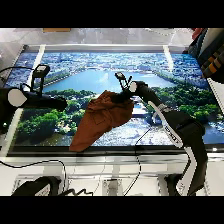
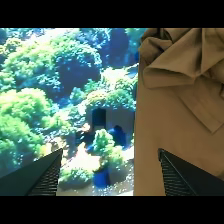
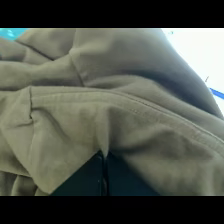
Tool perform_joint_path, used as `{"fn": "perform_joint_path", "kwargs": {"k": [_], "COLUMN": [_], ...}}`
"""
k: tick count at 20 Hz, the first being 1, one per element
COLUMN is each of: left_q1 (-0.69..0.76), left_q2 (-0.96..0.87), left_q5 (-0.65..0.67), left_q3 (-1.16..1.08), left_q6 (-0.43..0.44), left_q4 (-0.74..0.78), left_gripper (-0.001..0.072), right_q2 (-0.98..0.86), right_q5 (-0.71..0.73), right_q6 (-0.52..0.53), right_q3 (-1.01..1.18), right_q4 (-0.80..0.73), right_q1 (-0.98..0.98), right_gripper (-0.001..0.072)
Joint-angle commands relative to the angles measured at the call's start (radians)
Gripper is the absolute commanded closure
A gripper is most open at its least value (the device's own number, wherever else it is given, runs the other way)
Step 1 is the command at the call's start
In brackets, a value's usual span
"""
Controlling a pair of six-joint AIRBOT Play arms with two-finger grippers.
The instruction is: Fold the clothes and pants, and hang the long-sleeved shirts on hangers.
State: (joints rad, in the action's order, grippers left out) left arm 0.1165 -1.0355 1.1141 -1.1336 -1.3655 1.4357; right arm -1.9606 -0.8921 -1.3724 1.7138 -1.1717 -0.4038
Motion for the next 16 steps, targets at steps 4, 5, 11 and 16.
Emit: {"fn": "perform_joint_path", "kwargs": {"k": [4,5,11,16], "left_q1": [0.000,0.000,-0.024,-0.035], "left_q2": [0.001,0.002,0.010,0.008], "left_q5": [0.000,0.000,-0.028,-0.011], "left_q3": [0.000,0.000,0.000,0.001], "left_q6": [0.000,0.000,0.016,0.016], "left_q4": [-0.066,-0.092,-0.101,-0.109], "left_gripper": [0.0040,0.0040,0.0122,0.0122], "right_q2": [0.105,0.137,0.383,0.522], "right_q5": [0.026,0.028,0.020,-0.111], "right_q6": [0.000,0.000,0.000,-0.003], "right_q3": [0.030,0.050,0.124,0.124], "right_q4": [-0.089,-0.103,-0.154,-0.190], "right_q1": [0.017,0.030,0.164,0.315], "right_gripper": [0.0699,0.0699,0.0699,0.0699]}}
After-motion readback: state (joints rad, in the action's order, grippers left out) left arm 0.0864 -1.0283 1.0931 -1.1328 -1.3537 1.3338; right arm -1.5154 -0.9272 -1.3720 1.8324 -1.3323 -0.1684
